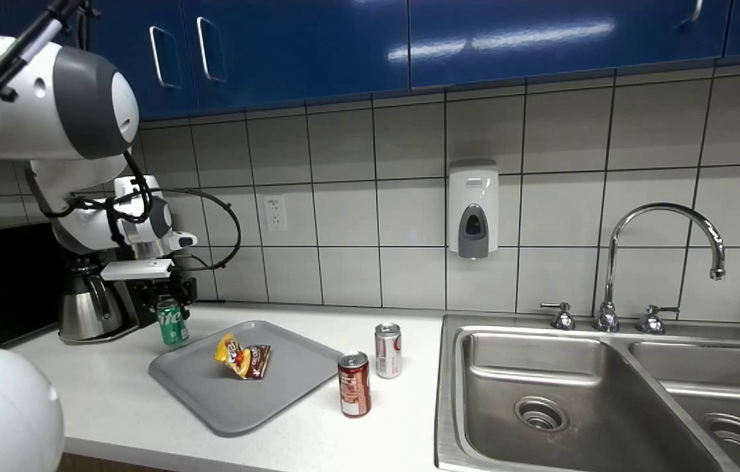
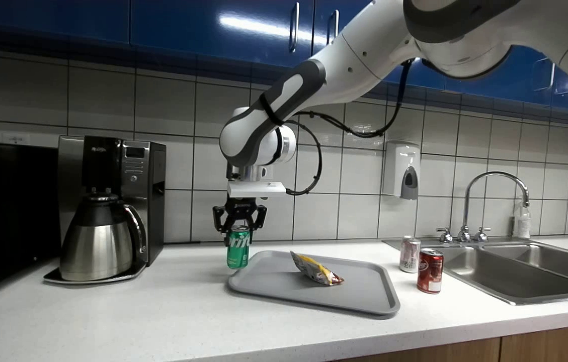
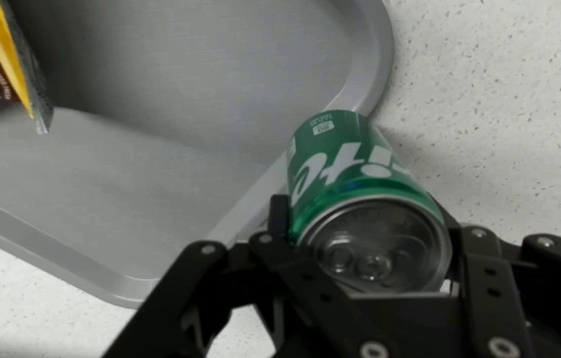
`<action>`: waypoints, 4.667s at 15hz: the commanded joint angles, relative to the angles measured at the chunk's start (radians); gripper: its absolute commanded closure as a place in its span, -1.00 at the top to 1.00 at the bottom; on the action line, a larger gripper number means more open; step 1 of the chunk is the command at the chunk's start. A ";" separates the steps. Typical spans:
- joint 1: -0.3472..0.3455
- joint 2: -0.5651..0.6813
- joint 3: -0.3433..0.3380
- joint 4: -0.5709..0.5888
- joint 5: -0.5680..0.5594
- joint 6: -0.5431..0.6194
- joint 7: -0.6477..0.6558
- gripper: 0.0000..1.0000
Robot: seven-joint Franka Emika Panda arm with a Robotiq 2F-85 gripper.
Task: Remove the red, grey and green cans from the tray
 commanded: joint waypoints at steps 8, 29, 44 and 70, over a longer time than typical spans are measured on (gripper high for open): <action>0.027 0.178 -0.010 0.296 -0.015 -0.136 -0.086 -0.24; 0.026 0.277 -0.006 0.463 -0.011 -0.209 -0.131 1.00; 0.012 0.147 -0.045 0.314 -0.014 -0.152 -0.123 1.00; -0.062 -0.221 -0.037 -0.264 -0.012 0.066 -0.123 1.00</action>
